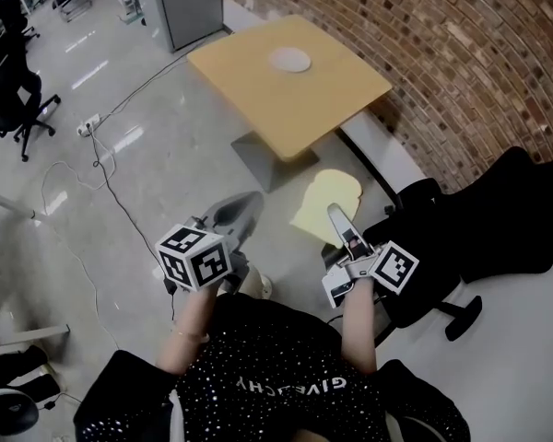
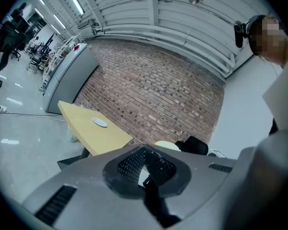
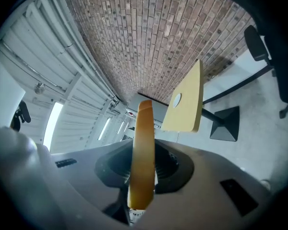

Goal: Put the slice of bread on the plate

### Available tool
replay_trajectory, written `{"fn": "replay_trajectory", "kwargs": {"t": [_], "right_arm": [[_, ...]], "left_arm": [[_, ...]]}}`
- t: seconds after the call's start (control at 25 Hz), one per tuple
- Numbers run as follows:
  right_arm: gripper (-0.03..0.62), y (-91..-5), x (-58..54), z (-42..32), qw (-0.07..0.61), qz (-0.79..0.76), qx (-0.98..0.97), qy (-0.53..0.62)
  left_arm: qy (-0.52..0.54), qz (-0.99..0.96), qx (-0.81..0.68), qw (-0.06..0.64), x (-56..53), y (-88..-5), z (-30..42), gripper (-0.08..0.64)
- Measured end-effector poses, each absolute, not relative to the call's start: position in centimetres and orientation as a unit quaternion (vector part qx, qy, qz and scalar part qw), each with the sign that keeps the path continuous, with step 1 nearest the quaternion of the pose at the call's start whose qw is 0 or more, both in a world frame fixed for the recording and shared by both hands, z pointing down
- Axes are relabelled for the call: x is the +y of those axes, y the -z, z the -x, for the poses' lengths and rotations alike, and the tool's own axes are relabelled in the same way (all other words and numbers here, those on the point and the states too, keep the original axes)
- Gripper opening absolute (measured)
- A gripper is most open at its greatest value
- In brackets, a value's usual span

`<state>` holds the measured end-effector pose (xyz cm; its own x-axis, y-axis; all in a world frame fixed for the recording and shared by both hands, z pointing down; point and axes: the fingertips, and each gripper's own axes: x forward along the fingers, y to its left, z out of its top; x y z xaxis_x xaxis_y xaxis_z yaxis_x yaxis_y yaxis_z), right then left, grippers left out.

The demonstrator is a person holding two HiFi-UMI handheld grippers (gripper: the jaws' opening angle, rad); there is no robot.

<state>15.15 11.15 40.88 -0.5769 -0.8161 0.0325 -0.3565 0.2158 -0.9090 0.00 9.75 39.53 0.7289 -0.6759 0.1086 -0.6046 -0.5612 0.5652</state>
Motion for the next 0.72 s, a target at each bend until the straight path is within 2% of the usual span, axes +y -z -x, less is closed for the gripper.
{"fn": "replay_trajectory", "kwargs": {"t": [0.72], "right_arm": [[0.094,-42.2,9.2,-16.9,0.244,0.407,0.727,0.497]], "left_arm": [[0.050,-0.883,-0.345,0.314,5.6,-41.1,-1.9,0.011]]}}
